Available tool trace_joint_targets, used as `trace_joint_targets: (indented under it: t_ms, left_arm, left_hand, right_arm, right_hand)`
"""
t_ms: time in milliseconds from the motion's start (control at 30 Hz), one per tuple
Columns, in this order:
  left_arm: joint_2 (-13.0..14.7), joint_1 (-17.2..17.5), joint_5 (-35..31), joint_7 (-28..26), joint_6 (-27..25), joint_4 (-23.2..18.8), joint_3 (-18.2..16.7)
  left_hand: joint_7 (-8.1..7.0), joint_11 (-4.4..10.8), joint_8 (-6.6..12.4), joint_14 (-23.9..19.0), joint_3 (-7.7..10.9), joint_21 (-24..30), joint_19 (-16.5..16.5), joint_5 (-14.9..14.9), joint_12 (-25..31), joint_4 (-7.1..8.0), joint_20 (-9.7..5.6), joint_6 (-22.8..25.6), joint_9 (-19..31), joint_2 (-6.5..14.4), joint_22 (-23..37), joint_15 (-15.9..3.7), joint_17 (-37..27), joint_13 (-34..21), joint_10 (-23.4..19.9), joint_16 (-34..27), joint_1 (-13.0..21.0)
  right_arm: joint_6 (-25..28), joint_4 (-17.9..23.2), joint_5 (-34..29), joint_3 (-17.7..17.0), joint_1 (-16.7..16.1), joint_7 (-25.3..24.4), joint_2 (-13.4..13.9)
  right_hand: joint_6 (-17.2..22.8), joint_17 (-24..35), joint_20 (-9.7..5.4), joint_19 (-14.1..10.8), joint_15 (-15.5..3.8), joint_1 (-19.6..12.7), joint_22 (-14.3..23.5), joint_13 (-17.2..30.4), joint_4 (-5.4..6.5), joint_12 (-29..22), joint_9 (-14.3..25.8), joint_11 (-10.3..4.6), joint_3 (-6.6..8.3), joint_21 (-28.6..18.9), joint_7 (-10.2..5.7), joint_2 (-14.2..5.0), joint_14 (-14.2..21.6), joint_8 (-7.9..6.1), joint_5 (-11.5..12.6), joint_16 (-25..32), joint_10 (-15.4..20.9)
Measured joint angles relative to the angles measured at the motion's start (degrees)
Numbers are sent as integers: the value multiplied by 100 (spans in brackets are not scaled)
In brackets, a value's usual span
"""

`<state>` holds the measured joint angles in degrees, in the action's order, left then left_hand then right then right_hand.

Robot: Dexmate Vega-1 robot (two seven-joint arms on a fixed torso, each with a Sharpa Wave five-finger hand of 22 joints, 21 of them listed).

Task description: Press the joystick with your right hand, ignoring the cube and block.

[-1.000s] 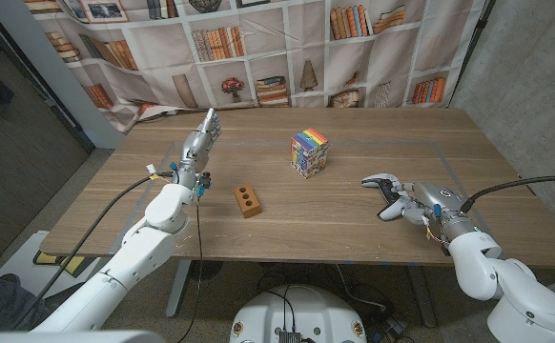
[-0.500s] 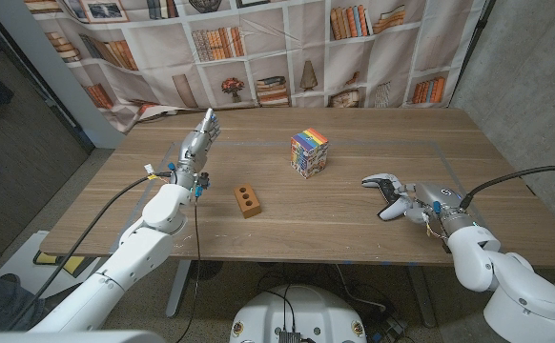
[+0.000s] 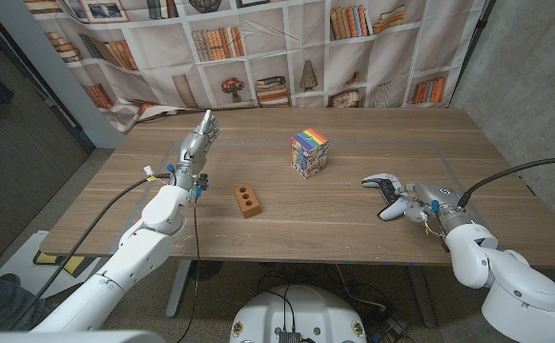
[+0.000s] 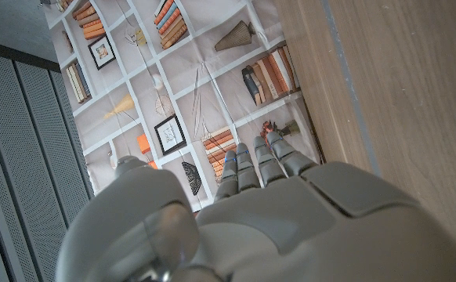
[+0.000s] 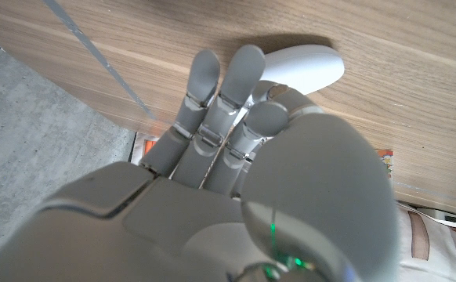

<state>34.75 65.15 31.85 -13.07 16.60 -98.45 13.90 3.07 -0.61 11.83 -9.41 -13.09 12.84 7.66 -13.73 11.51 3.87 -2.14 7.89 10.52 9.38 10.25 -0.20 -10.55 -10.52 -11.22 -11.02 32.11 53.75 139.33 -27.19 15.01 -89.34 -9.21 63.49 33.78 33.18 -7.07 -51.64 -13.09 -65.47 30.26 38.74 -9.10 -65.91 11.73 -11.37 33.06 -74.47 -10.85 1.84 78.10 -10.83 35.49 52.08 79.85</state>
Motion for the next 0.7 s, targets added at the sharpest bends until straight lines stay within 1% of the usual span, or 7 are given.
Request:
trace_joint_targets:
  t_ms: [100,233,467,567,700]
  left_arm:
    - [-12,9,17,7,19,29,-3]
    - [-28,14,33,13,45,57,-4]
    - [-48,16,50,23,75,91,-5]
    - [-58,16,54,27,88,107,-4]
    - [-68,15,60,33,98,122,-4]
  left_hand:
    - [0,0,0,0,18,0,0,0,0,18,0,0,0,0,0,0,0,0,0,0,0]
    - [0,0,0,0,24,0,0,0,0,24,0,0,0,0,0,0,1,0,0,0,0]
    - [0,0,0,0,24,0,21,0,0,24,21,0,0,0,0,0,1,0,0,0,0]
    - [0,0,-45,0,24,0,21,0,0,24,21,0,0,0,0,0,1,0,0,0,0]
    - [0,0,-45,0,24,0,21,0,0,24,21,0,0,0,0,0,2,0,0,0,0]
  right_arm:
    - [84,23,96,106,85,-87,89]
    - [176,44,207,219,185,-165,187]
    - [312,86,397,426,371,-278,358]
    - [370,106,501,497,437,-347,425]
    - [425,126,618,579,513,-422,497]
  right_hand:
    - [31,-27,0,0,0,0,-12,0,0,0,0,0,0,0,-31,0,0,0,0,0,0]
    - [124,-27,0,0,0,0,-52,-28,0,0,-1,0,0,0,-19,0,0,-24,0,0,0]
    - [410,-54,0,0,0,53,-79,-55,0,3,-17,0,0,-42,2,8,0,-102,0,0,0]
    - [568,-54,2,1,0,53,-126,-80,0,3,-17,0,0,-42,8,8,0,-128,0,0,0]
    - [676,-53,22,21,0,53,-153,-81,0,-22,-17,0,-1,-76,21,8,0,-128,0,0,0]
